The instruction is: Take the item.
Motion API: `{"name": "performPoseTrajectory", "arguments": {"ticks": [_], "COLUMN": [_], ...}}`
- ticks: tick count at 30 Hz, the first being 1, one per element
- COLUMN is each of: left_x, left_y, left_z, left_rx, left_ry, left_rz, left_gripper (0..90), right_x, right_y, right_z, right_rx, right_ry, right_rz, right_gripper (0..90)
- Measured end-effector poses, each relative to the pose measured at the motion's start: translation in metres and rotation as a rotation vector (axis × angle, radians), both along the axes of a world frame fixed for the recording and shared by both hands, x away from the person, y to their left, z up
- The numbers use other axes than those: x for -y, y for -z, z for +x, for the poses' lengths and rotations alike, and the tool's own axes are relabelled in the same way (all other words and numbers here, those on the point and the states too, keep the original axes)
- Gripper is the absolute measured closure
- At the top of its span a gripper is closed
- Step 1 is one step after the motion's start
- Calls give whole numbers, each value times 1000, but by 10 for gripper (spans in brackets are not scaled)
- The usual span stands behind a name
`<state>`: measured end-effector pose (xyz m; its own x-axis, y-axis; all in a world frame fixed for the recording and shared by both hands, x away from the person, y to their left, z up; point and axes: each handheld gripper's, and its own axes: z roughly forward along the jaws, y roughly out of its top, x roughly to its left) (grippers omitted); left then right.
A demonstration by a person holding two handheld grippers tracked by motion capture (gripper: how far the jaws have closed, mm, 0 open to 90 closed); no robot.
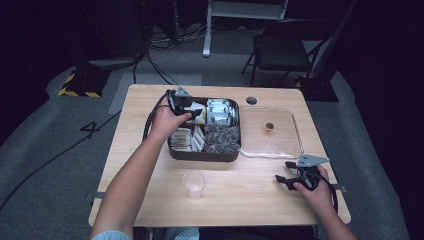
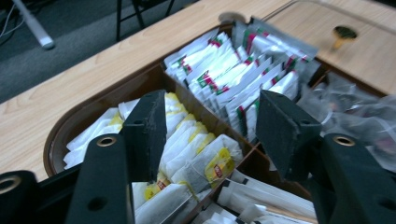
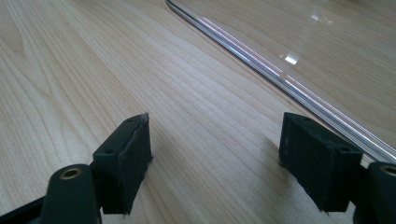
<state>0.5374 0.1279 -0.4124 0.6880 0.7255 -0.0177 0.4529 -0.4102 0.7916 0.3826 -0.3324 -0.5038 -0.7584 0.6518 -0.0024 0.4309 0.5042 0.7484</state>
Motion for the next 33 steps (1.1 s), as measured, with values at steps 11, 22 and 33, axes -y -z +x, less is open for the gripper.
{"name": "performPoseTrajectory", "arguments": {"ticks": [11,22,33], "left_x": [9,9,7], "left_y": [26,31,37], "left_z": [13,19,24], "left_rx": [-108,-166,-211], "left_ry": [5,-16,-28], "left_rz": [87,153,161], "left_gripper": [481,537,643], "right_x": [0,0,0], "right_y": [0,0,0], "right_z": [0,0,0], "right_rx": [0,0,0], "right_ry": [0,0,0], "right_rz": [0,0,0], "right_gripper": [255,256,255]}}
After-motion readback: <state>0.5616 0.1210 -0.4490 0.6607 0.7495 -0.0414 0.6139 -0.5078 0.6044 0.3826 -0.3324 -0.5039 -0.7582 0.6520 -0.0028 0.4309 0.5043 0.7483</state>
